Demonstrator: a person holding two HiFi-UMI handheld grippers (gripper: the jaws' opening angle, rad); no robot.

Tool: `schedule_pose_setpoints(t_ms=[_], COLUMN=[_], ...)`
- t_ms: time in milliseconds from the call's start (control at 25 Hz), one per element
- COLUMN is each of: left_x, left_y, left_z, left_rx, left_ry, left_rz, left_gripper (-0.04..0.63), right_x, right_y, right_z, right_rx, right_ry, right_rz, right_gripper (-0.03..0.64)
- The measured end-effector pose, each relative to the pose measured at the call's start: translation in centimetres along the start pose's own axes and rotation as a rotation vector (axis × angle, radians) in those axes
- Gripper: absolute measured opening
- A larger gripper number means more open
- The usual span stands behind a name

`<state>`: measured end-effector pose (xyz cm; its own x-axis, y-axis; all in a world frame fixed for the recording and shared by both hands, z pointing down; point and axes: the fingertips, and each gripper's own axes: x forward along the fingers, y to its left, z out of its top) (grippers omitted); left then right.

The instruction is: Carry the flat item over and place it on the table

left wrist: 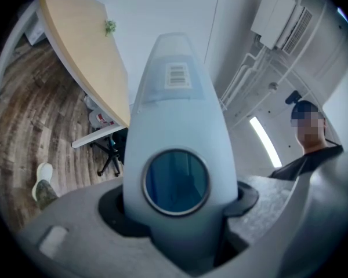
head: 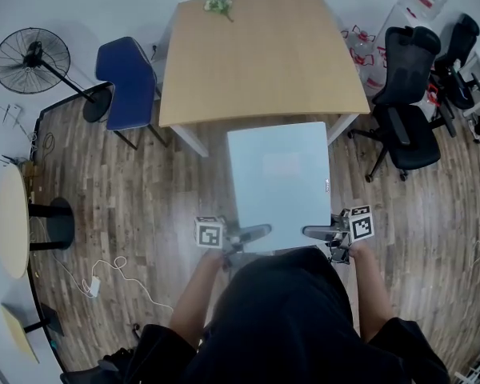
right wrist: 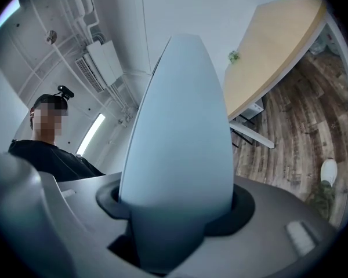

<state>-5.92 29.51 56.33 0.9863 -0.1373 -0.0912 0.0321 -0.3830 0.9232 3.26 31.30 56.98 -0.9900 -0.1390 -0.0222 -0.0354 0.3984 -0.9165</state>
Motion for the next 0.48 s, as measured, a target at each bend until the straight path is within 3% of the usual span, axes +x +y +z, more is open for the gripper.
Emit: schedule_pose_setpoints(t_ms=[280, 480], left_x=[2.5, 6.2], left_y=[5.2, 9.2], left_z=[9.2, 17.5], left_rx=[-0.034, -0.058], left_ry=[-0.028, -0.003], left_rz=[0.045, 0.075], left_gripper=[0.321, 0.321], right_x=[0.4, -0.7], right_y=[-5.8, -10.0], right_z=[9.6, 18.4], right_rx=[0.041, 0.089], right_ry=[0.015, -0.003], right_rz=[0.034, 0.049], right_gripper=[0.29, 0.29])
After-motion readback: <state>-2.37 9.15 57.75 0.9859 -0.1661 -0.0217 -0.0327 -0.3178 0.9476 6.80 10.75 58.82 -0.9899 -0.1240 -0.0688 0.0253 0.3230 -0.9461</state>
